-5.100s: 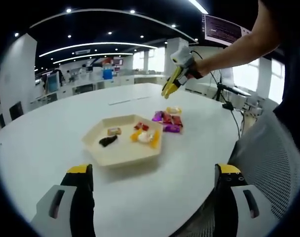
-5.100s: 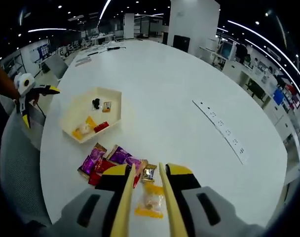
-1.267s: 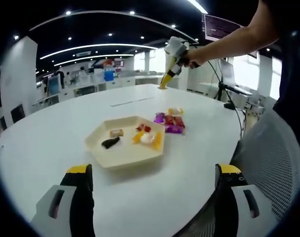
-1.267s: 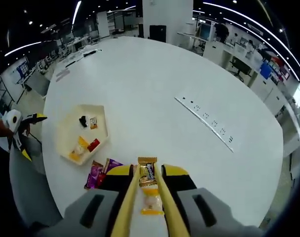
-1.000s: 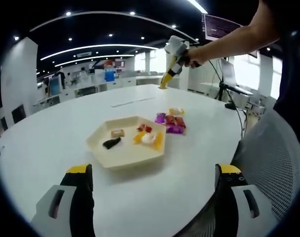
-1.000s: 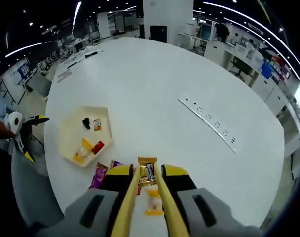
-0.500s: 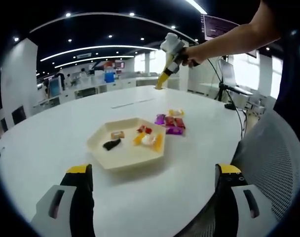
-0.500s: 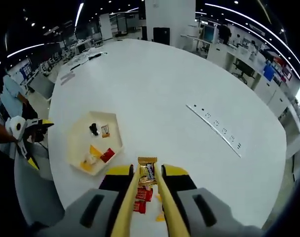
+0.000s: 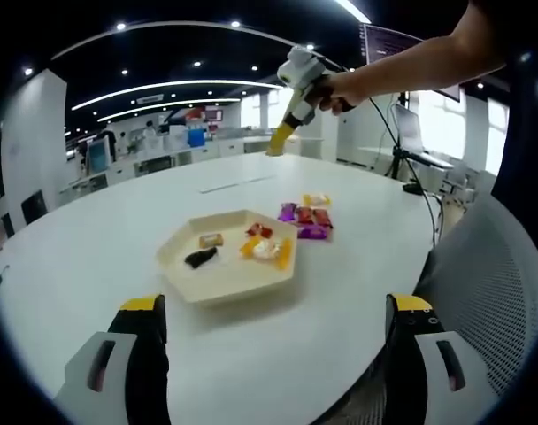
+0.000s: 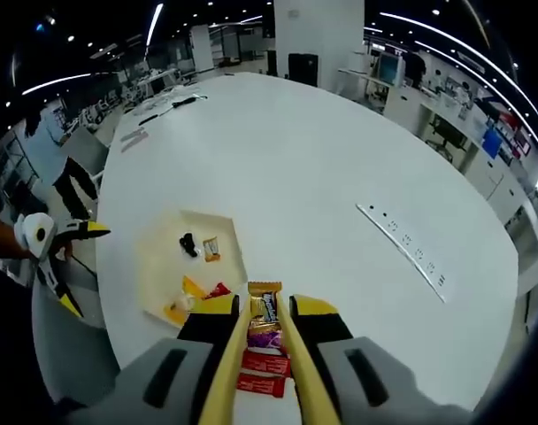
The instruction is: Place the target food into the container with the food tongs after gripping and lifting it, then release it inside without dropping or visibly crushing the food.
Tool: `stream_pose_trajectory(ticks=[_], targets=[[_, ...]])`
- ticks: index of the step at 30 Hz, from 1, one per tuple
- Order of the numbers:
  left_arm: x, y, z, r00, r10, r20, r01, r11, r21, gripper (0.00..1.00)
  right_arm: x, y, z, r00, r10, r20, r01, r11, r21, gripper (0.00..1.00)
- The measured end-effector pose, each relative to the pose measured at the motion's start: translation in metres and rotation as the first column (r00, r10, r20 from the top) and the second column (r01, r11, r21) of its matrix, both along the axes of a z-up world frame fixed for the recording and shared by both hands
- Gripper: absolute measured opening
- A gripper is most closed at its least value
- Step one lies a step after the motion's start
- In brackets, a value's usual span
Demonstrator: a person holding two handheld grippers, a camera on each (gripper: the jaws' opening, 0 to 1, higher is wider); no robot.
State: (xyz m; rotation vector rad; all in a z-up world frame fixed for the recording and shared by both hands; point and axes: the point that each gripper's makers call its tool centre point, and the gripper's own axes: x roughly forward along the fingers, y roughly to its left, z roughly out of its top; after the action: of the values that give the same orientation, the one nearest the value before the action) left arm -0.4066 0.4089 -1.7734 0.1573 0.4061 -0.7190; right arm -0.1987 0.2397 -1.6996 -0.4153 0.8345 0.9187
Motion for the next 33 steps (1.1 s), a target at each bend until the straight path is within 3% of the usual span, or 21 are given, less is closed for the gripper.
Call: stream_pose_trajectory(ticks=[8, 16, 33], targets=[[0.001, 0.002, 0.0, 1.0, 0.003, 0.004, -0.003, 1.0, 0.003, 0.99, -0.008, 0.037, 0.007, 0.999, 0.049, 0.006, -0.049, 0.999, 0.012, 0.21], [0.002, 0.003, 0.001, 1.0, 0.012, 0.012, -0.012, 1.0, 0.004, 0.99, -0.017, 0.068, 0.0, 0.998, 0.067, -0.009, -0.067, 0.998, 0.01, 0.21], [0.002, 0.003, 0.001, 1.0, 0.014, 0.013, -0.014, 1.0, 0.009, 0.99, -0.027, 0.103, -0.012, 0.993, 0.117, -0.011, -0.117, 0.993, 0.004, 0.21]])
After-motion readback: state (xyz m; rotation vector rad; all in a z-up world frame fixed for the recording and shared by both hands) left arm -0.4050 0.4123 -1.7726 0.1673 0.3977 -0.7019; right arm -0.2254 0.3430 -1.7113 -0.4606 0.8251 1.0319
